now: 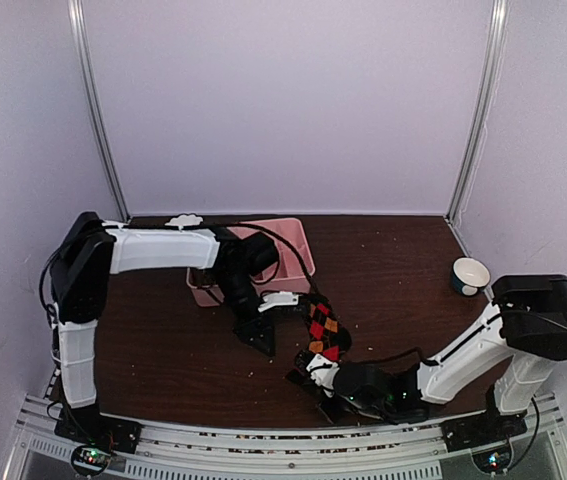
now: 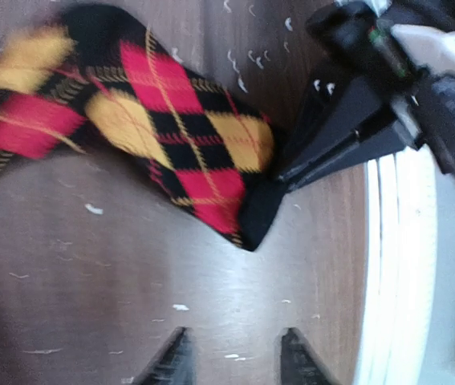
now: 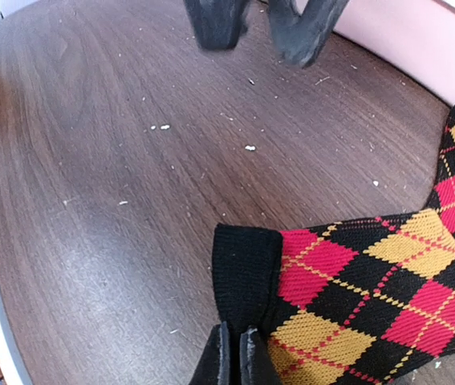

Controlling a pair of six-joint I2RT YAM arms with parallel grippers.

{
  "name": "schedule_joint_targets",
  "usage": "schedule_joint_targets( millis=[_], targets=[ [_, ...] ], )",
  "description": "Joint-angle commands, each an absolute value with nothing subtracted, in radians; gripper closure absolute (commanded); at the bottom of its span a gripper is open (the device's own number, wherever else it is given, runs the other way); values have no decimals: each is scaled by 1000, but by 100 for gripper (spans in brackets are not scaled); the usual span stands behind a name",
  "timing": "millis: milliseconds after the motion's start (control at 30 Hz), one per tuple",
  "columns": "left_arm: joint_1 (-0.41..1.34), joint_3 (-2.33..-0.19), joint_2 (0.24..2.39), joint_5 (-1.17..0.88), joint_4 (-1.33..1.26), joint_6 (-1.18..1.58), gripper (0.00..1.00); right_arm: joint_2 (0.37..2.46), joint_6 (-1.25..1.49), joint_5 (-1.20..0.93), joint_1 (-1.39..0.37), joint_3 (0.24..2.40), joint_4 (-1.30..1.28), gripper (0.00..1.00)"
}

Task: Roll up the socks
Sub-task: Roll the sock.

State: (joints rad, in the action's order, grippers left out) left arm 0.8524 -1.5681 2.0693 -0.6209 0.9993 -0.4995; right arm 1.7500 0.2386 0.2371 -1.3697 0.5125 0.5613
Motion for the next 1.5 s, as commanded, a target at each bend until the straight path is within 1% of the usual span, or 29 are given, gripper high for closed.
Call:
schedule_joint_targets(
  millis=[0,133,233,500,733,933,1033,1367,1433,1467],
  targets=[
    [855,-1469,1982,-562,767,-613,56,1812,355,64,-1358,434,405,100],
    [897,-1424,1965,-564,768,-696,64,1824,413,16,-1324,399,477,100],
    [935,-1353,1923,-600,725,-768,68,1832,458,-22,-1293,374,532,100],
    [1047,-1339,1944,-527,698,-875,70,1869,542,-115,-1239,321,652,100],
    [1060,-1386,1995,-480,656,-875,74,1872,558,-142,-1225,319,657,100],
    [1063,-1344,1984,-398,546,-857,72,1876,578,-163,-1213,308,675,100],
    [1066,-1331,1987,-374,535,-864,70,1884,589,-175,-1206,304,689,100],
    [1071,-1325,2030,-320,525,-857,71,1897,614,-219,-1178,300,736,100],
    [1071,-1330,2038,-309,518,-842,72,1899,616,-224,-1174,306,735,100],
    [1071,-1336,2042,-309,517,-835,74,1900,620,-228,-1171,306,735,100]
  ],
)
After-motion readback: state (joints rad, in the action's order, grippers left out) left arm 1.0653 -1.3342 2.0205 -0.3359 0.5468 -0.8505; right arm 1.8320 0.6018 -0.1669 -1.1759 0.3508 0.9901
